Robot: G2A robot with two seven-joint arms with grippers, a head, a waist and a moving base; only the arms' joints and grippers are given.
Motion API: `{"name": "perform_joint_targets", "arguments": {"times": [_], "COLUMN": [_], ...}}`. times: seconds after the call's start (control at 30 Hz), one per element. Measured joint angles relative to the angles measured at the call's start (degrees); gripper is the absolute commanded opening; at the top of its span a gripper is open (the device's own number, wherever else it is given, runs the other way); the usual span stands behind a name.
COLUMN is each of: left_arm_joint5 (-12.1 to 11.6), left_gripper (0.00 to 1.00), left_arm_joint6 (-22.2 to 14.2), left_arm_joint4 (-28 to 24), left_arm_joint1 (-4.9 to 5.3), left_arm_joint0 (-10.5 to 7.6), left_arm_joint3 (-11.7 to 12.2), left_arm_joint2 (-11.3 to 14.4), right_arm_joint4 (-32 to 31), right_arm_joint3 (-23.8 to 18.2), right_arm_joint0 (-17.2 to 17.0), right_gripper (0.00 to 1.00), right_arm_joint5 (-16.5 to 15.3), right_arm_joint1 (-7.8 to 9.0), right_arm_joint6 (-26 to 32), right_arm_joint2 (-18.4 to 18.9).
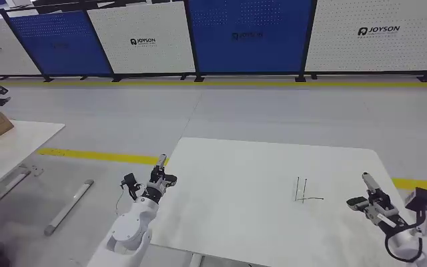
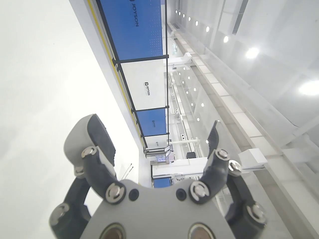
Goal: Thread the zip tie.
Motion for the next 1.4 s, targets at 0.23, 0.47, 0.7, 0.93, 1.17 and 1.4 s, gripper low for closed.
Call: {"name": "perform_joint_targets", "arguments": {"times": [0.23,0.47,0.7,0.93,1.17,1.4], "left_arm_joint5": [0.0,0.0,0.0,0.0,0.0,0.0], "left_gripper": [1.0,1.0,1.0,1.0,1.0,1.0], "left_arm_joint6": [0.0,0.0,0.0,0.0,0.0,0.0], "left_arm_joint4": [0.0,0.0,0.0,0.0,0.0,0.0], "left_arm_joint1": [0.0,0.0,0.0,0.0,0.0,0.0], "left_arm_joint0": [0.0,0.0,0.0,0.0,0.0,0.0], "left_arm_joint3": [0.0,0.0,0.0,0.0,0.0,0.0], "left_arm_joint2": [0.0,0.0,0.0,0.0,0.0,0.0], "right_arm_joint4": [-0.02,1.62,-6.84,-14.23,-15.39,-15.4], "right_arm_joint3": [-0.02,1.64,9.17,23.82,31.4,31.3], "right_arm_joint0": [-0.15,2.2,13.35,24.65,28.79,28.74], "right_gripper": [1.0,1.0,1.0,1.0,1.0,1.0], "right_arm_joint5": [-0.02,1.95,5.85,6.77,3.41,3.53], "right_arm_joint1": [-0.02,0.27,1.76,1.71,1.24,1.24], "right_arm_joint6": [-0.1,2.66,16.43,21.53,21.94,21.94], "right_arm_joint2": [-0.03,-0.43,-2.33,-11.41,-15.29,-15.25]}}
